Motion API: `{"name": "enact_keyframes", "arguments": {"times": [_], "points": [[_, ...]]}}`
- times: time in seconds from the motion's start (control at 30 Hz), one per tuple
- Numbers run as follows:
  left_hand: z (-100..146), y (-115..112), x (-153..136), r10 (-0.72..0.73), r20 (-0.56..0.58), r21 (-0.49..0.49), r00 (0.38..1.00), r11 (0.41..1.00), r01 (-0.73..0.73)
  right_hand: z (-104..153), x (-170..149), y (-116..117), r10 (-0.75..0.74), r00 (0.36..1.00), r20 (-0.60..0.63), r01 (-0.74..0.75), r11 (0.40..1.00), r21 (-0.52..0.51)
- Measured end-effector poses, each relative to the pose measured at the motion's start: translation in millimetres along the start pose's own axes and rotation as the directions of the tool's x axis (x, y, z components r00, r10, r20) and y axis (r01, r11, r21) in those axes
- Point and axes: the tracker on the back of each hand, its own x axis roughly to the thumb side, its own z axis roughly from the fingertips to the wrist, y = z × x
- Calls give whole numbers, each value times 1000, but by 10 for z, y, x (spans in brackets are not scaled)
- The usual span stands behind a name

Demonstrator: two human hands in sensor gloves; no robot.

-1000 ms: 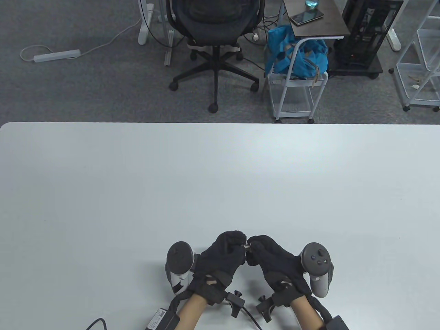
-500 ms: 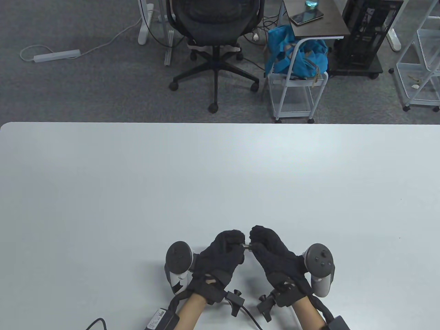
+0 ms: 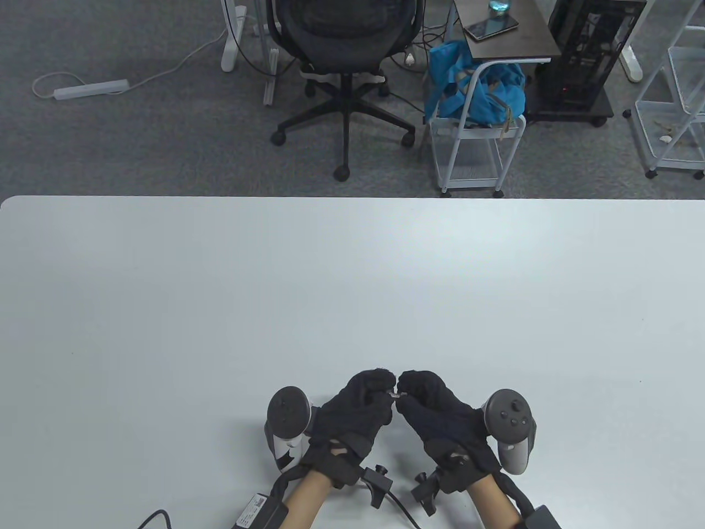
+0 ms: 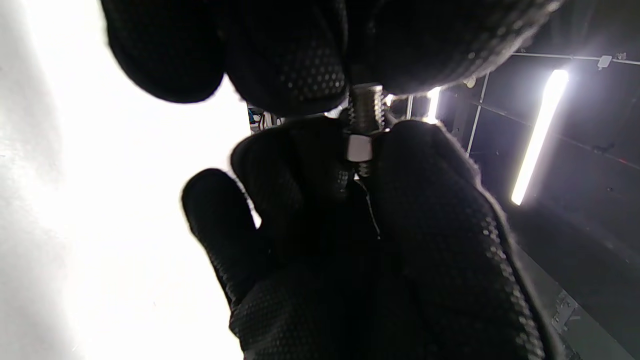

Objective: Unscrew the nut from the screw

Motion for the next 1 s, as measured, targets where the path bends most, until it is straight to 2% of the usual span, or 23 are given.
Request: {"name": "enact_keyframes", "arguments": {"times": [0.13, 0.2, 0.3, 0.4, 0.53, 0.77, 0.93, 1.0], "points": [[3, 6, 0, 9, -6, 12, 1000, 1000, -9, 8, -1, -12, -42, 999, 6, 42, 999, -12], [6, 4, 3, 8, -4, 11, 1000, 1000, -8, 15, -43, -20, -49, 999, -19, 48, 998, -51], [2, 3, 5, 8, 3, 6, 1000, 1000, -8, 21, -103, -13, -24, 995, -100, 21, 999, -26], [0, -1, 5, 4, 9, 1, 1000, 1000, -4, 7, -126, 16, -21, 993, -117, 22, 1000, 4], [4, 1, -7, -4, 8, 9, 1000, 1000, 4, 2, -72, 33, -4, 997, -80, 4, 1000, -5], [-8, 5, -8, -11, -9, -34, 1000, 999, 10, 4, -35, 1, -24, 999, -33, 24, 1000, -11], [2, 17, 5, 11, -4, -1, 1000, 1000, -11, 2, -10, -4, -90, 996, -26, 91, 995, 31], [2, 15, 8, 10, -1, 1, 1000, 1000, -10, 7, -29, -16, -89, 996, -31, 89, 996, 5]]}}
